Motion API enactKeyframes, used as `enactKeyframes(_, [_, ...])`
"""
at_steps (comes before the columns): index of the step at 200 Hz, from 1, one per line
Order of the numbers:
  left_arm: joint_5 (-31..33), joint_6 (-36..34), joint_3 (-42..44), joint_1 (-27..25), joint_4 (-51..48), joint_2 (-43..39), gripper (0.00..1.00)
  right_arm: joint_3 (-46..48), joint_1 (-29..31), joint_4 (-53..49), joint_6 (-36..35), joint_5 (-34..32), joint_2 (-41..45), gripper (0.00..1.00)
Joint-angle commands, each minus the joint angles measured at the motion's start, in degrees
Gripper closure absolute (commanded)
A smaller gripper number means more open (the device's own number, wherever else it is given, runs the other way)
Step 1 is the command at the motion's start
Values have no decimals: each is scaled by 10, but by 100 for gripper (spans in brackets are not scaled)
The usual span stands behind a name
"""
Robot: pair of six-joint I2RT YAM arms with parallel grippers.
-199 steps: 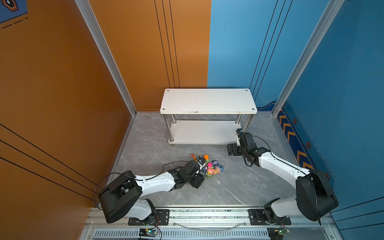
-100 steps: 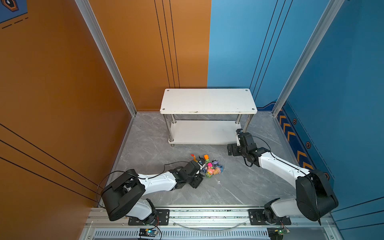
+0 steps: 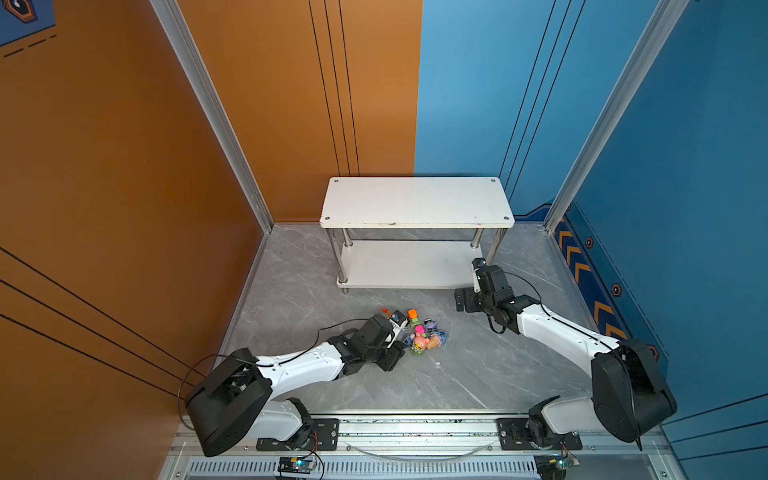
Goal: Place and organize the plastic toys onto the shelf
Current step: 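Lift the witch figure with the left gripper toward the right gripper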
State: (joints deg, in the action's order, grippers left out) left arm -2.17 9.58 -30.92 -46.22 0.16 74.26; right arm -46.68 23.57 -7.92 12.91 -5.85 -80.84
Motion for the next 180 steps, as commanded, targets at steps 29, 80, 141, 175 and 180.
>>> enactKeyframes(29, [-143, 80, -5, 88, -19, -115, 48, 8, 0, 3, -2, 2, 27, 2])
enactKeyframes(80, [-290, 206, -58, 183, -47, -151, 45, 44, 55, 74, -81, 102, 77, 4])
enactKeyframes(141, [-454, 460, -29, 274, 175, -135, 45, 89, 135, 206, -162, 240, 122, 6])
enactKeyframes(175, [-467, 531, -25, 284, 236, -142, 46, 57, 144, 225, -199, 360, 104, 8])
enactKeyframes(180, [-468, 534, -28, 284, 236, -144, 46, 46, 144, 218, -207, 371, 97, 8])
